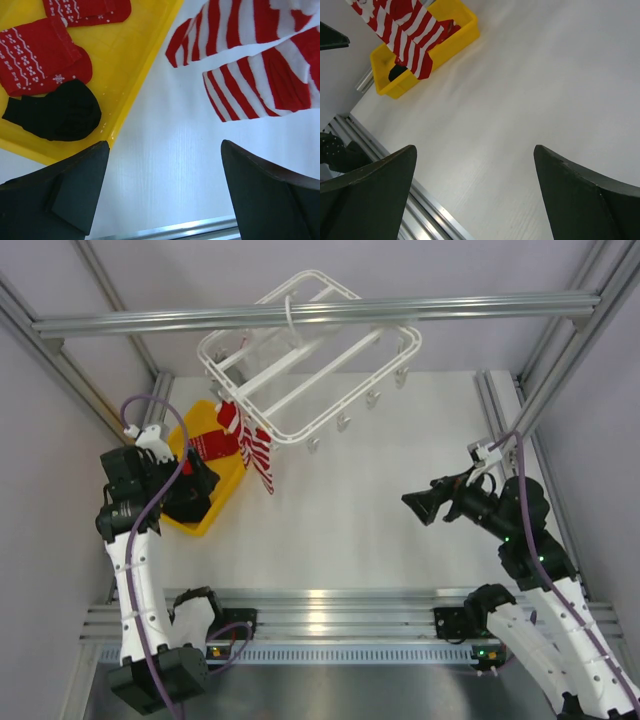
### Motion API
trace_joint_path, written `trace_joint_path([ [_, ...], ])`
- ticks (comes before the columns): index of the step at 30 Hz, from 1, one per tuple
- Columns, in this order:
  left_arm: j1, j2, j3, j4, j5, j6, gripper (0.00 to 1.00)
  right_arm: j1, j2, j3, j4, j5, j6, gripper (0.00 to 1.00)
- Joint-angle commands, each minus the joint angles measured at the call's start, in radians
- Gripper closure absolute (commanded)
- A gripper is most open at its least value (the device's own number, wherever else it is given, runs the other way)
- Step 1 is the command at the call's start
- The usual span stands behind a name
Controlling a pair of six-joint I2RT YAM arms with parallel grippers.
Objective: Clip the socks to the hanger
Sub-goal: Open the clamp at the hanger.
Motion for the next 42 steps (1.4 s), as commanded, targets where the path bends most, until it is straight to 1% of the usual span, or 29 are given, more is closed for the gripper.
trace_joint_path([
  [1,0.003,-0.018,0.050,0.014,0.091,-0.034,0.02,-0.015,-0.014,0.062,0.071,-0.036,-0.015,0.00],
  [4,0.005,-0.044,0.072,0.014,0.209,-0.007,0.02,-0.015,-0.018,0.074,0.099,-0.048,-0.026,0.00],
  [5,0.003,-0.056,0.073,0.021,0.305,-0.001,0.02,-0.015,-0.011,0.090,0.102,-0.051,-0.030,0.00],
  [8,0.002,-0.101,0.061,0.083,0.409,-0.046,0.02,-0.015,0.003,0.120,0.105,-0.073,-0.047,0.00],
  [9,0.002,-0.124,0.044,0.104,0.423,-0.066,0.02,-0.013,0.008,0.128,0.106,-0.082,-0.050,0.00],
  [11,0.005,-0.151,0.021,0.184,0.461,-0.108,0.03,-0.012,0.012,0.143,0.109,-0.091,-0.053,0.00],
  [12,0.003,-0.187,-0.012,0.219,0.516,-0.143,0.04,-0.007,0.014,0.146,0.113,-0.099,-0.053,0.00],
  [13,0.003,-0.208,-0.032,0.256,0.539,-0.163,0.05,-0.004,0.017,0.148,0.116,-0.100,-0.055,0.00],
  [14,0.002,-0.233,-0.081,0.341,0.562,-0.201,0.05,0.000,0.020,0.148,0.120,-0.102,-0.050,0.01],
  [15,0.002,-0.281,-0.109,0.384,0.608,-0.212,0.06,0.006,0.021,0.147,0.123,-0.099,-0.047,0.00],
  [17,-0.003,-0.329,-0.166,0.496,0.632,-0.250,0.08,0.022,0.031,0.128,0.136,-0.085,-0.032,0.00],
  [20,-0.033,-0.354,-0.241,0.584,0.635,-0.283,0.11,0.034,0.038,0.095,0.186,-0.085,-0.001,0.00],
  [21,-0.044,-0.371,-0.287,0.695,0.627,-0.293,0.11,0.043,0.043,0.087,0.200,-0.088,0.006,0.00],
  [23,-0.075,-0.391,-0.362,0.823,0.583,-0.332,0.12,0.055,0.061,0.082,0.230,-0.090,0.006,0.00],
  [24,-0.086,-0.395,-0.382,0.936,0.581,-0.342,0.12,0.066,0.067,0.084,0.235,-0.088,0.002,0.00],
  [28,-0.164,-0.376,-0.437,1.087,0.524,-0.356,0.15,0.102,0.092,0.097,0.255,-0.070,-0.018,0.00],
  [29,-0.226,-0.369,-0.448,1.101,0.470,-0.328,0.16,0.109,0.103,0.104,0.255,-0.064,-0.029,0.00],
  [31,-0.308,-0.351,-0.450,1.117,0.393,-0.277,0.18,0.137,0.113,0.108,0.261,-0.050,-0.039,0.00],
  [32,-0.405,-0.333,-0.447,1.115,0.316,-0.220,0.18,0.147,0.127,0.114,0.263,-0.044,-0.052,0.00],
  [34,-0.484,-0.311,-0.442,1.112,0.236,-0.166,0.19,0.184,0.144,0.125,0.264,-0.012,-0.070,0.00],
  [35,-0.542,-0.290,-0.442,1.117,0.202,-0.130,0.20,0.197,0.161,0.140,0.266,0.008,-0.090,0.00],
  [36,-0.563,-0.281,-0.437,1.117,0.155,-0.110,0.20,0.226,0.170,0.146,0.271,0.021,-0.102,0.00],
  [40,-0.603,-0.238,-0.419,1.126,0.101,-0.051,0.23,0.315,0.204,0.173,0.307,0.070,-0.167,0.00],
  [42,-0.621,-0.218,-0.402,1.124,0.072,-0.013,0.25,0.357,0.235,0.189,0.326,0.076,-0.165,0.00],
])
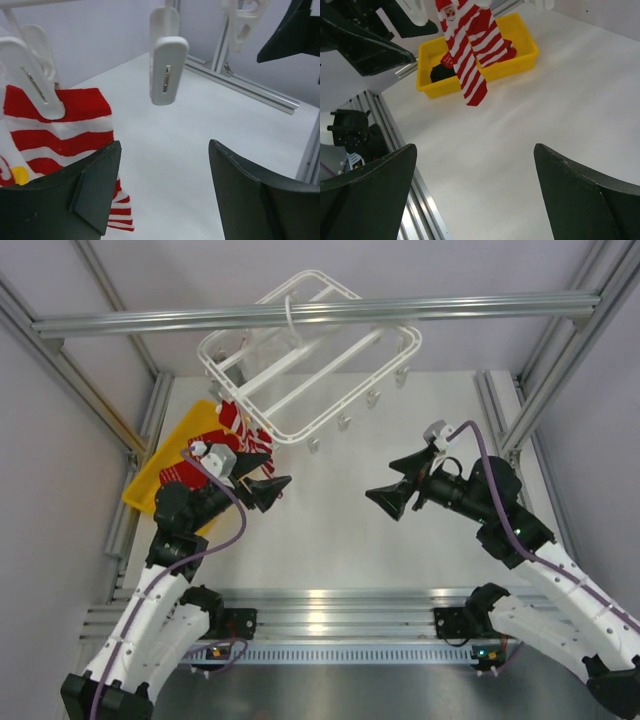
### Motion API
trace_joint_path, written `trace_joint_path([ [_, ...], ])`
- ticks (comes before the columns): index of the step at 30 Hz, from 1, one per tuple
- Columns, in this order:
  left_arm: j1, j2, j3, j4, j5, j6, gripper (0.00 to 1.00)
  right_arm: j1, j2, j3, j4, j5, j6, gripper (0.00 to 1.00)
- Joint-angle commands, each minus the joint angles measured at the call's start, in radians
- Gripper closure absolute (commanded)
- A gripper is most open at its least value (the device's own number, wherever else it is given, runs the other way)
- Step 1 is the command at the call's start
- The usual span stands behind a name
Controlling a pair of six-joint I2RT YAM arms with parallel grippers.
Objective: Clip the socks to the hanger
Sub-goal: Open the clamp at the hanger.
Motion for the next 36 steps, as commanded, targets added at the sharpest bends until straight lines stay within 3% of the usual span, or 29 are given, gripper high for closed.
trace_joint_path([
  [1,-0.032,0.025,0.051,0.079,-0.112,0.100,0.25,0.073,0.030,0.077,0.102,0.041,-0.057,0.00],
  [12,-0.052,0.067,0.089,0.137,-0.074,0.074,0.30,0.233,0.131,0.109,0.352,0.162,-0.027,0.07],
  [22,-0.074,0.093,0.100,0.197,-0.083,0.031,0.33,0.311,0.204,0.146,0.410,0.194,-0.034,0.18],
  [32,-0.075,0.059,0.131,0.125,-0.103,0.010,0.60,0.392,0.267,0.205,0.430,0.285,-0.031,0.25],
  [35,-0.075,0.036,0.140,0.078,-0.098,0.028,0.73,0.414,0.286,0.218,0.430,0.314,-0.012,0.25],
  [36,-0.075,0.034,0.146,0.064,-0.094,0.033,0.82,0.415,0.290,0.221,0.430,0.323,0.005,0.25],
])
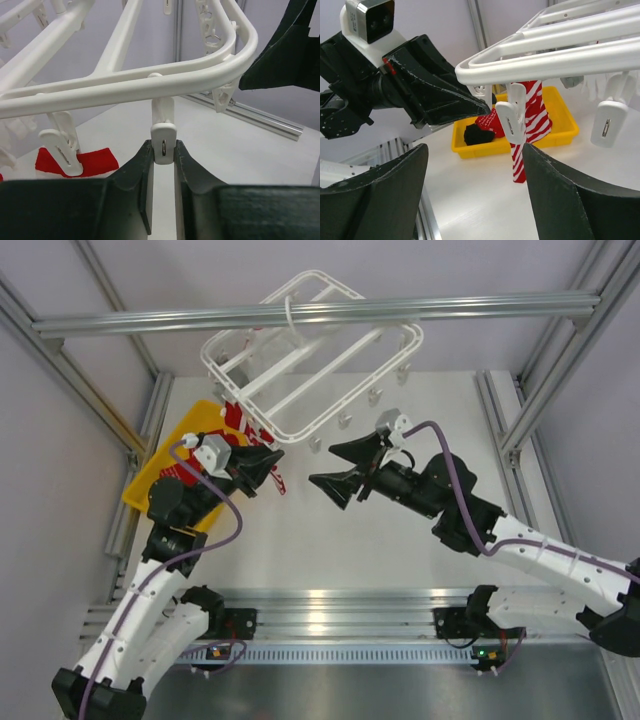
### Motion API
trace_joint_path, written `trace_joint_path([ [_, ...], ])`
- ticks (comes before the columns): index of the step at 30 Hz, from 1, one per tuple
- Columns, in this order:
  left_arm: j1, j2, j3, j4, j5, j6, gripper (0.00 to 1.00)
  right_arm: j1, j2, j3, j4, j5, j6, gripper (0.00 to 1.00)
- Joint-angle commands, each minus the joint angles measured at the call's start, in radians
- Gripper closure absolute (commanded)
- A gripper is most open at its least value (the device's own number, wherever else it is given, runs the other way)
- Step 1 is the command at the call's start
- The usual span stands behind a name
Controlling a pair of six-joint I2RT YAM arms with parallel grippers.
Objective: Clip the socks to the hanger
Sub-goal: Open the clamp at the hanger.
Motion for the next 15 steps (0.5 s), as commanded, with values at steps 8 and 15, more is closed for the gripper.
trace_joint_path([
  [8,-0.005,-0.014,0.138,-0.274,0.100,0.139,0.99,0.074,0.068,0.113,0.056,0.143,0.084,0.16],
  [15,-0.005,0.021,0.242,-0.485,0.147,0.266,1.00,0.086,0.105,0.107,0.095,0.183,0.136,0.14],
])
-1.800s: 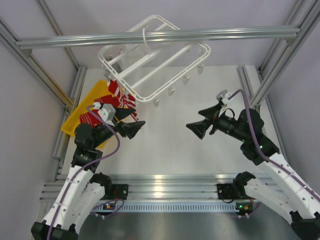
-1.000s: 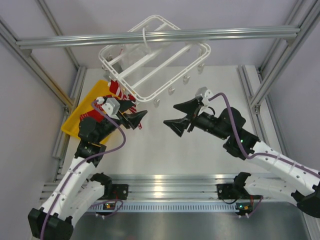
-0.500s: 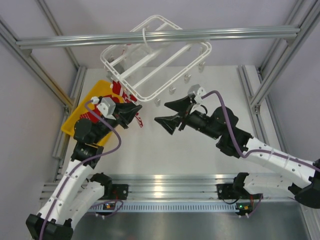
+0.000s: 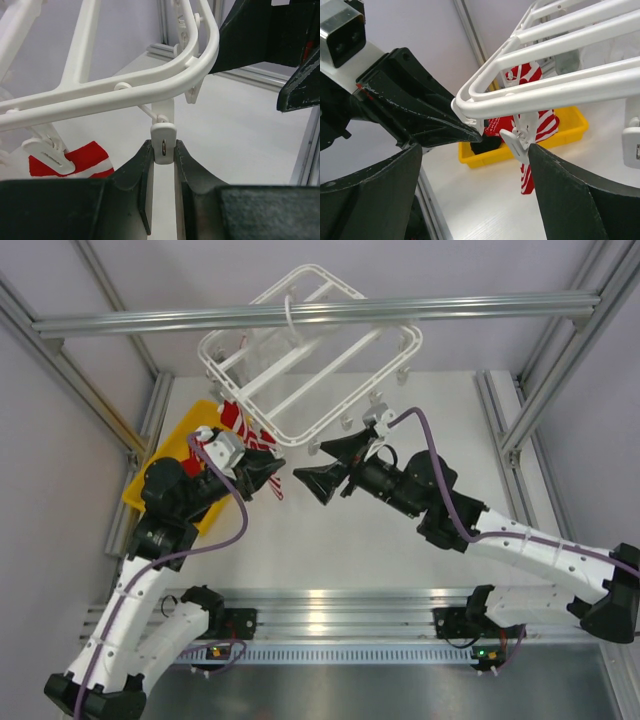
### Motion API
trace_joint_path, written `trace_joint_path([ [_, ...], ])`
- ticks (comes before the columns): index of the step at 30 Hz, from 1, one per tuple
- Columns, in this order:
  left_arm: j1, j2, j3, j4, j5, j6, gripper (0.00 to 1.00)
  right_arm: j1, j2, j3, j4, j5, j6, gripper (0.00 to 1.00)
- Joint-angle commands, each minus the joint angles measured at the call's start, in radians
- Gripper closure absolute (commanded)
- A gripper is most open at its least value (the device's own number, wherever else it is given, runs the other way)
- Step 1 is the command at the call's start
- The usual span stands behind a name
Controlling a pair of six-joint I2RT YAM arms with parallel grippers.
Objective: Clip the socks to the hanger
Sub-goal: Open the clamp at the hanger.
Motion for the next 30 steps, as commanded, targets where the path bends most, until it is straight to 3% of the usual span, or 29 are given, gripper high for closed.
trace_joint_path([
  [1,-0.005,0.015,0.077,-0.144,0.051,0.098,1.00,0.020,0.017,0.044,0.073,0.049,0.046,0.14],
  [7,-0.005,0.065,0.156,-0.271,0.062,0.147,1.00,0.023,0.023,0.026,0.109,0.043,0.077,0.13],
  [14,-0.007,0.061,0.165,-0.281,0.074,0.179,1.00,0.023,0.029,-0.008,0.161,0.028,0.106,0.10],
  [20,-0.007,0.019,0.130,-0.244,0.109,0.295,1.00,0.025,0.055,-0.033,0.202,0.015,0.120,0.09],
  [25,-0.007,-0.008,0.096,-0.216,0.128,0.369,1.00,0.031,0.064,-0.053,0.254,-0.081,0.071,0.16],
  [30,-0.008,-0.021,0.070,-0.206,0.135,0.452,1.00,0.054,0.057,-0.071,0.282,-0.081,-0.012,0.22],
])
